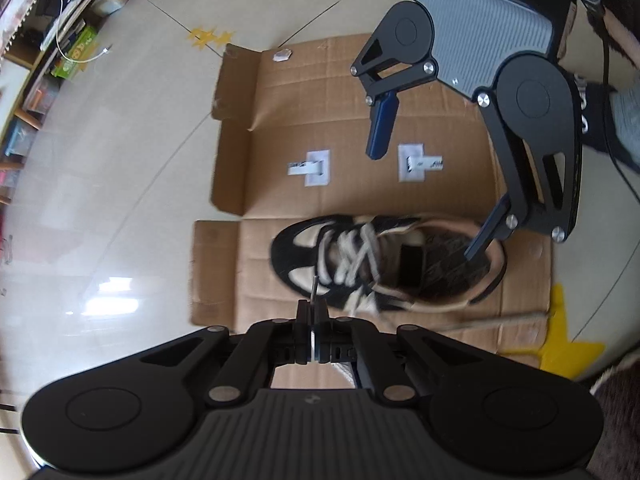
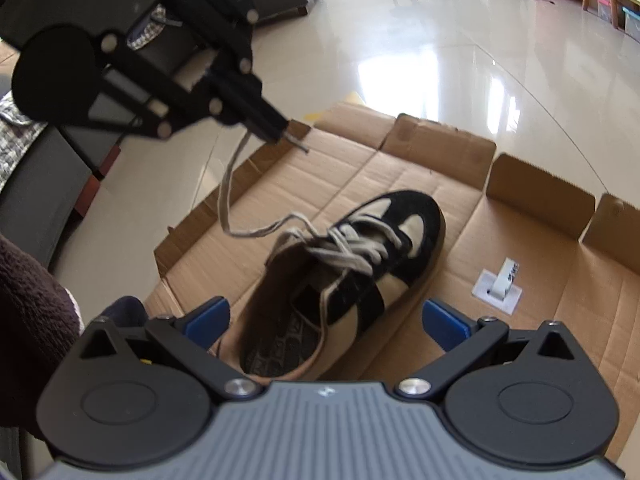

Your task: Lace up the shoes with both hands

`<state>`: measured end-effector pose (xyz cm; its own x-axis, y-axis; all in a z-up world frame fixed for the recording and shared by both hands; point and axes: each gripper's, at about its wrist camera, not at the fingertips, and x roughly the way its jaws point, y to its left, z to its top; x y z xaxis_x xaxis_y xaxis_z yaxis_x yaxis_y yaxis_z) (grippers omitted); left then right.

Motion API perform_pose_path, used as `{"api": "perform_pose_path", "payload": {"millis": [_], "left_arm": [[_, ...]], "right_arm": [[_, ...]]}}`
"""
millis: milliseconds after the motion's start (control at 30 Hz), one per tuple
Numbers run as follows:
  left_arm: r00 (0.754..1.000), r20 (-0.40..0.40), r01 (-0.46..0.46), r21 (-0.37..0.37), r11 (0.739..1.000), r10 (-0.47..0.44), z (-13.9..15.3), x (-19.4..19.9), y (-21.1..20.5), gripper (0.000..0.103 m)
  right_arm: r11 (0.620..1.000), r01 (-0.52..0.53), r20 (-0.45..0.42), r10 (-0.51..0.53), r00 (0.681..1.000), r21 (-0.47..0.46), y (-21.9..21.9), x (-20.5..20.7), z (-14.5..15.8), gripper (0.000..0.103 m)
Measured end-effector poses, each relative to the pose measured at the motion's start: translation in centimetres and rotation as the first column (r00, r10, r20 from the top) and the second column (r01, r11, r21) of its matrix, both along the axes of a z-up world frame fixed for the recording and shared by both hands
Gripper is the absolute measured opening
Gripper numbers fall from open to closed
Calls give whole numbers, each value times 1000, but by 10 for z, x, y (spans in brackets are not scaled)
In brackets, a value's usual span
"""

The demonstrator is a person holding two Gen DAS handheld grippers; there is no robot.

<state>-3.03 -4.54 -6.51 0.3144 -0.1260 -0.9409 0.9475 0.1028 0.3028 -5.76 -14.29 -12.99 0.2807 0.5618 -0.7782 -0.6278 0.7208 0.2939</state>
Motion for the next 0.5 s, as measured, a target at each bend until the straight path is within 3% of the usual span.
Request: {"api": "perform_pose_path", "payload": {"millis": [500], "left_arm": [[982,-113,-166,-140,976,150,-36,-5,-7,0]], "right_arm": [[999,4,-51,-6,999,-39,5,-1,-15,103]]}}
